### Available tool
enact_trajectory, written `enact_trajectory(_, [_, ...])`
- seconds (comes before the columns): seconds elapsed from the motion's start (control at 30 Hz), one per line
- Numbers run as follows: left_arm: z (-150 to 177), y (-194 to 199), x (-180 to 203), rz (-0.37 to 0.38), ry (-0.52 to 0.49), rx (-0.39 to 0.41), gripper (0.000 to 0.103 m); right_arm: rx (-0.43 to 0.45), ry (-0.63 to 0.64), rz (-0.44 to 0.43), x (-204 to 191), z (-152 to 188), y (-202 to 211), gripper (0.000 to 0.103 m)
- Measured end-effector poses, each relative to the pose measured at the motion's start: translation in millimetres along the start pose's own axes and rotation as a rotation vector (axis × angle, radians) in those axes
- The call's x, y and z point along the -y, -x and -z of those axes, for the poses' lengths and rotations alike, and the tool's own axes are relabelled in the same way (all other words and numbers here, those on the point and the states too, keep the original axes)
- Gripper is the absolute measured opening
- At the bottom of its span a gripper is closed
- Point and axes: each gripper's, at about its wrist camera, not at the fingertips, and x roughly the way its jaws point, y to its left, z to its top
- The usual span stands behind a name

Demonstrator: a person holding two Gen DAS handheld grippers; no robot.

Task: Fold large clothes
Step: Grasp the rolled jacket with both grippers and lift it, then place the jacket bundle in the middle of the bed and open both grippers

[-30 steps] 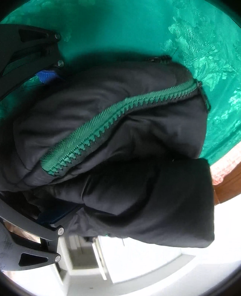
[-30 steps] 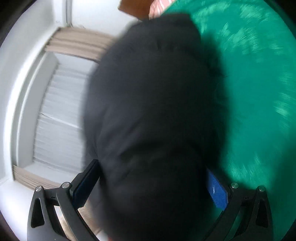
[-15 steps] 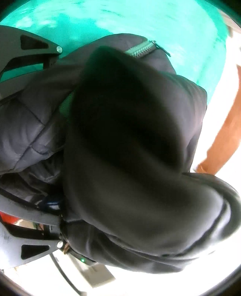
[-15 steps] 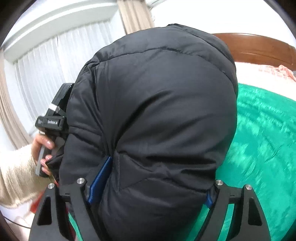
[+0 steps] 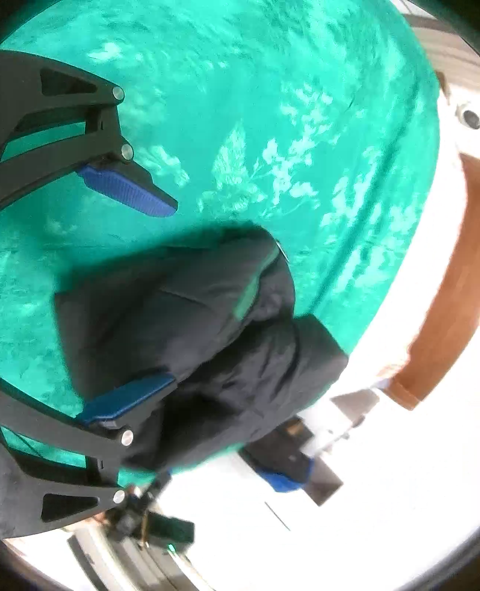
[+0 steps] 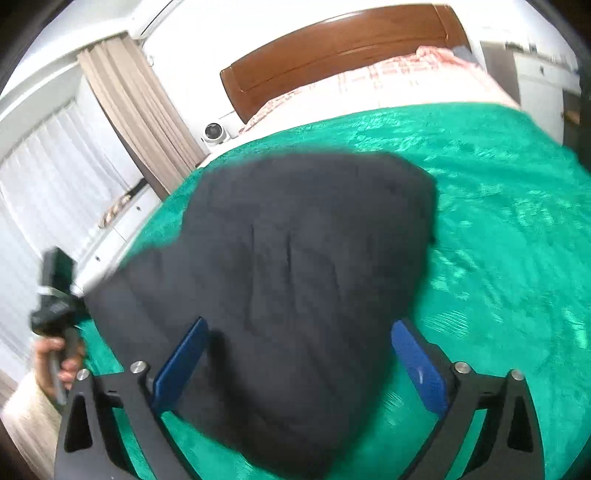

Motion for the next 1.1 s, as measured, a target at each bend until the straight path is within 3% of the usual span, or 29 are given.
enact_trajectory(0.1, [34.4, 46.8, 23.7, -0.095, -0.093, 0.101, 0.098, 0.076, 0.067, 0.024, -20.2, 14.8, 20.0, 0.100])
enact_trajectory(0.27, [70.9, 93.9, 83.2, -0.423, -0.314, 0.317, 0.102, 0.217, 0.168, 0.087, -23.2, 22.9, 75.0, 0.103])
enact_trajectory(0.37, [89.0, 108.0, 113.4, -0.542, -0.360, 0.439, 0.103, 0.343, 0.228, 0.157, -46.6, 37.7, 125.0, 0.103])
enact_trajectory(0.43, [100.2, 112.9, 130.2, -0.590, -0.352, 0.474, 0.103, 0.420, 0.253, 0.210, -53.7, 45.8, 147.2, 0.103])
enact_trajectory(0.5, [112.5, 122.3, 146.2, -0.619, -0.341, 0.500, 0.103, 0.454, 0.254, 0.261, -57.6, 53.4, 163.3, 0.103])
enact_trajectory(0.63, [130.3, 125.3, 166.6, -0.611, -0.322, 0.499, 0.103, 0.372, 0.256, 0.296, -62.4, 61.9, 173.7, 0.103])
enact_trajectory(0.77, [145.7, 130.8, 175.1, -0.601, -0.292, 0.467, 0.103, 0.393, 0.252, 0.372, -67.5, 77.7, 188.6, 0.103])
enact_trajectory(0.9, [157.2, 137.7, 188.1, -0.586, -0.287, 0.448, 0.103, 0.390, 0.228, 0.368, -69.6, 91.0, 199.4, 0.103])
enact_trajectory(1.1, [172.9, 141.6, 194.9, -0.592, -0.266, 0.429, 0.103, 0.312, 0.155, 0.307, -76.0, 110.7, 207.3, 0.103])
